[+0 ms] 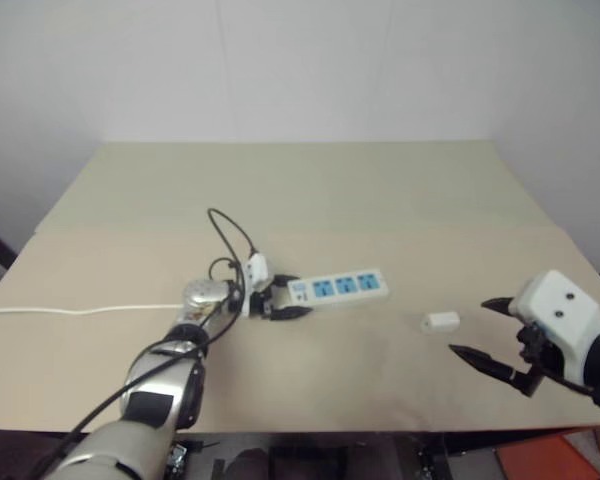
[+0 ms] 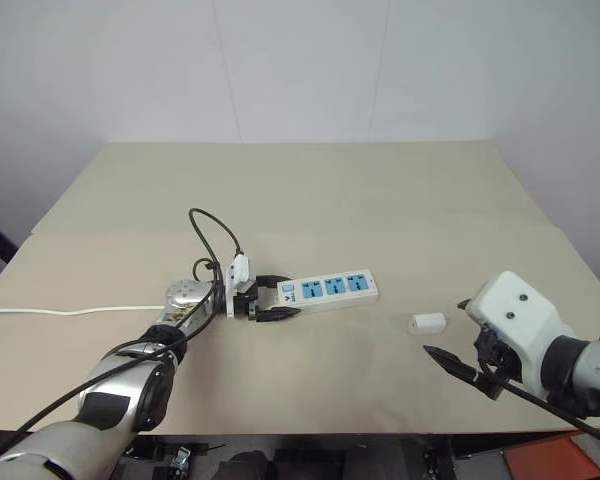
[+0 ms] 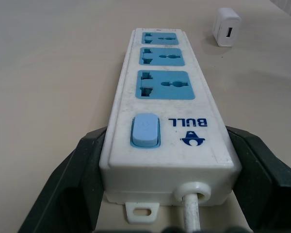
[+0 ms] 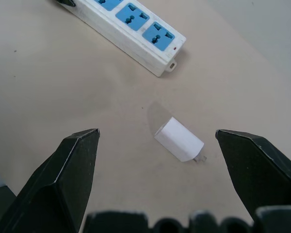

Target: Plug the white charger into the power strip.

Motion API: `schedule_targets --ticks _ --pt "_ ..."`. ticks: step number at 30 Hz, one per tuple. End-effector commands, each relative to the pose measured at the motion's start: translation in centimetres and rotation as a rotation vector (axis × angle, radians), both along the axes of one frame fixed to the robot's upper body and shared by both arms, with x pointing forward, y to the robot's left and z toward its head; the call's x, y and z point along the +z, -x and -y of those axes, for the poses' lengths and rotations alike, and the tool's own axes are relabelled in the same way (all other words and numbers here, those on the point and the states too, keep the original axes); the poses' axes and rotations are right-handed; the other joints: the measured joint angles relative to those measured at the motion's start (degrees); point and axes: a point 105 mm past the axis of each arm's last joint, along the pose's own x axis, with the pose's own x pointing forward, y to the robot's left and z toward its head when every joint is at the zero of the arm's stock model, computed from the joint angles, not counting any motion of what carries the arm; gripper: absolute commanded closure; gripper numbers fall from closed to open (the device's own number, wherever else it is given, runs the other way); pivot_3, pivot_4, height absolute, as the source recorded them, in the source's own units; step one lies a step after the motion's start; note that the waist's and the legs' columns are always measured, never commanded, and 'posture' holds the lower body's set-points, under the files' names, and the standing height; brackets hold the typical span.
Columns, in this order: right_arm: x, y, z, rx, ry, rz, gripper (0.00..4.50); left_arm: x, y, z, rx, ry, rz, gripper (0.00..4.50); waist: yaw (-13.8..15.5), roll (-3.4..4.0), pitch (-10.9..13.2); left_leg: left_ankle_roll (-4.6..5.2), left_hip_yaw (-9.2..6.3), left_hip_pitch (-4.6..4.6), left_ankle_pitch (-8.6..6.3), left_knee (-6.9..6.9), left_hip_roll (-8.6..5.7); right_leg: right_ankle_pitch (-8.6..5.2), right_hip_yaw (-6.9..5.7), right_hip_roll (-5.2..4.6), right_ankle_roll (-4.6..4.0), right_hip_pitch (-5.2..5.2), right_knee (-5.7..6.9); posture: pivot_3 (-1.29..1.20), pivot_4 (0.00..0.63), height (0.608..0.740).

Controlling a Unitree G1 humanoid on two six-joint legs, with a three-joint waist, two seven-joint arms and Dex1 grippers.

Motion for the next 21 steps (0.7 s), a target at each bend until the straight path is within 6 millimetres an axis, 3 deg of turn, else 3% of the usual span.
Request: schedule_targets --ticks 1,4,10,21 --pt "1.0 -0.9 0.5 0.024 0.092 0.004 0.0 0.4 0.7 0.1 -0.083 -0.015 0.026 1.23 -0.1 0.0 0.0 0.0 0.0 -0.01 0.0 0.0 0.0 0.0 0.0 0.0 0.0 -0.01 0.0 0.0 0.15 0.74" --pt "1.2 -2.1 1.2 0.03 0.163 -0.039 0.0 1.0 1.0 -0.3 -0.131 -0.013 0.043 1.23 -0.2 0.0 0.0 0.0 0.01 -0.01 0.0 0.02 -0.01 0.0 0.01 -0.02 0.0 -0.02 -0.01 0.0 0.15 0.74" --pt "0.4 -4.3 0.3 0.249 0.36 -0.119 0.0 1.3 2.2 -0.9 -0.252 -0.068 0.087 1.23 -0.8 0.03 0.0 0.01 0.03 -0.13 -0.01 -0.01 0.04 0.0 -0.01 0.0 -0.01 -0.19 -0.03 0.0 0.15 0.74" --pt "-2.0 -8.8 -3.4 0.584 0.546 -0.189 0.0 1.1 2.4 -1.8 -0.184 -0.021 0.083 1.23 -1.7 0.04 0.0 0.0 0.0 -0.15 0.0 0.02 0.05 -0.01 0.0 0.01 0.01 -0.3 0.01 0.0 0.15 0.74"
